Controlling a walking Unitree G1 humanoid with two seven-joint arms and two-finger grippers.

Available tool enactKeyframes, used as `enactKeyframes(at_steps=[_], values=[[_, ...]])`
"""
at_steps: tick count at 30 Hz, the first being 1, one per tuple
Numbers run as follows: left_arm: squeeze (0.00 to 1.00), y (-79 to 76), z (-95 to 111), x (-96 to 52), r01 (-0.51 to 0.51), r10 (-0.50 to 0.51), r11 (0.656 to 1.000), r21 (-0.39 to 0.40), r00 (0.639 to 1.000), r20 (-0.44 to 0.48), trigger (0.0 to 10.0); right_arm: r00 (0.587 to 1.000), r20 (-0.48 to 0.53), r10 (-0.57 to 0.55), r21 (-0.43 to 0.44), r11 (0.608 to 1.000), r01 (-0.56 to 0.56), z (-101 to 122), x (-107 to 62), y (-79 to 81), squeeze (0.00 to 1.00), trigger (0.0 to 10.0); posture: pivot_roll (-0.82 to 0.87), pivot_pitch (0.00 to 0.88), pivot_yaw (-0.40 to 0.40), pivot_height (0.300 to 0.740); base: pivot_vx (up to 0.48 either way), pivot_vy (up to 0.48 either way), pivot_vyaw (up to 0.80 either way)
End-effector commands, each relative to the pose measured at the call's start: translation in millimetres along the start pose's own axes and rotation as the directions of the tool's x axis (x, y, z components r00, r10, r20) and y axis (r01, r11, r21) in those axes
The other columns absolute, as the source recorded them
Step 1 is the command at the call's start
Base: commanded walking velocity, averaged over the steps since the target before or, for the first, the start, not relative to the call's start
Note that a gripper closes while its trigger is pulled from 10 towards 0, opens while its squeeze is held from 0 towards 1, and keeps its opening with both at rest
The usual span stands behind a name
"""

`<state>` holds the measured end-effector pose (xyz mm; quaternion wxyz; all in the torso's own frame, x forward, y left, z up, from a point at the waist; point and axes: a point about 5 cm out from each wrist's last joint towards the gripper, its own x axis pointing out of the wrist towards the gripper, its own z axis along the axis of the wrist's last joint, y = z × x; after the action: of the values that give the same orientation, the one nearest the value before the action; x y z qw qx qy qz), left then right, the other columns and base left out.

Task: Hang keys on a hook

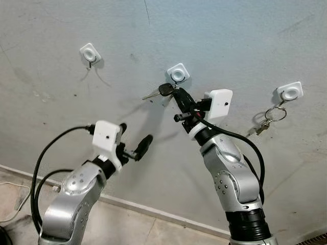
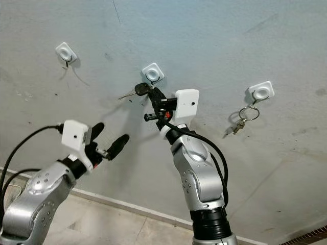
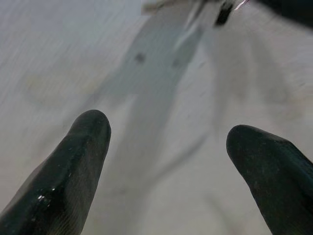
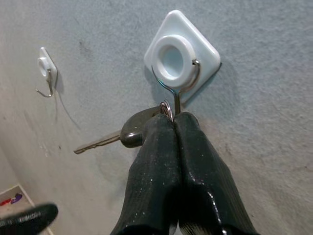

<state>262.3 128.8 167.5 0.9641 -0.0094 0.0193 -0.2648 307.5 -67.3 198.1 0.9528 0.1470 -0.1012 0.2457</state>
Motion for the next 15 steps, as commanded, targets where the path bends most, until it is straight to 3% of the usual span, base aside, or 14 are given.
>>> enactKeyframes(at_steps=[1,15], values=[[0.0,-5.3,7.5,1.1,0.029,-0.029,1.0,0.01,0.999,0.016,10.0,1.0,-0.013,-0.021,-0.003,1.0,0.021,-4.4,-2.7,-5.1,0.0,10.0,0.22,0.0,-0.06,0.74,0.0,0.0,0.0],[0.0,-9.0,13.9,0.7,0.059,-0.059,0.998,0.006,0.998,0.008,10.0,0.998,-0.061,-0.032,-0.003,0.999,0.032,-16.0,-5.3,-4.6,0.0,10.0,0.23,0.0,-0.05,0.74,0.0,0.0,0.0]])
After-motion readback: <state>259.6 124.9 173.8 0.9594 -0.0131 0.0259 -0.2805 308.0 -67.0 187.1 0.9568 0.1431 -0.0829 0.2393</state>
